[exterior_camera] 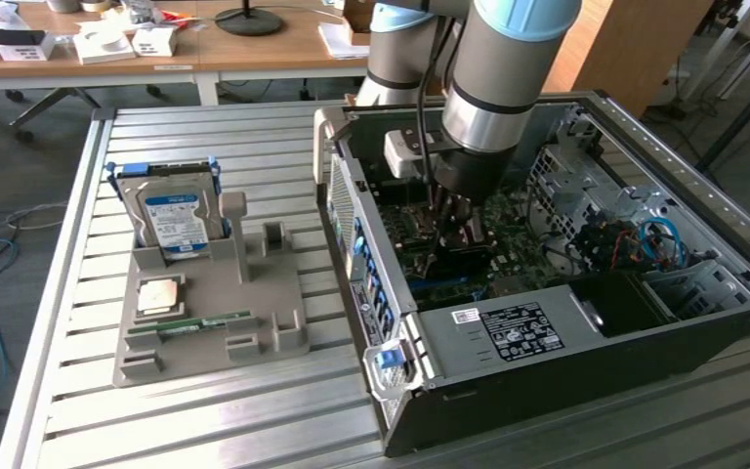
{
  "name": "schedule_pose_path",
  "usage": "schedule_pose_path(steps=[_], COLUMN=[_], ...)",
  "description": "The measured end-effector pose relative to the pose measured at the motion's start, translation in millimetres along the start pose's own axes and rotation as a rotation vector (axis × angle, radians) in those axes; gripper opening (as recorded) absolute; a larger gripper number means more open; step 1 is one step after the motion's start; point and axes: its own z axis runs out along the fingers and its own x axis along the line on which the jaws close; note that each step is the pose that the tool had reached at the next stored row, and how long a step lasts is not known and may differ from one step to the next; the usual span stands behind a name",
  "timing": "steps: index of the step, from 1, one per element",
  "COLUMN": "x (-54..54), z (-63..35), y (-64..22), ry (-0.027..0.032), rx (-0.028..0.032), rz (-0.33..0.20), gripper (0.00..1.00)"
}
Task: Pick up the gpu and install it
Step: 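Press down on the gpu until it lock into place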
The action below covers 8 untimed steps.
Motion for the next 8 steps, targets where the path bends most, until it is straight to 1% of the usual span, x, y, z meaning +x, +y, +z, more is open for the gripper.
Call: schedule_pose_path(steps=[3, 8], x=[-0.1, 0.0], z=[0.0, 0.6], y=[0.4, 3.8], ry=[0.0000, 0.0001], rx=[0.0003, 0.0010], rz=[0.000, 0.000], gripper=[0.11, 0.11])
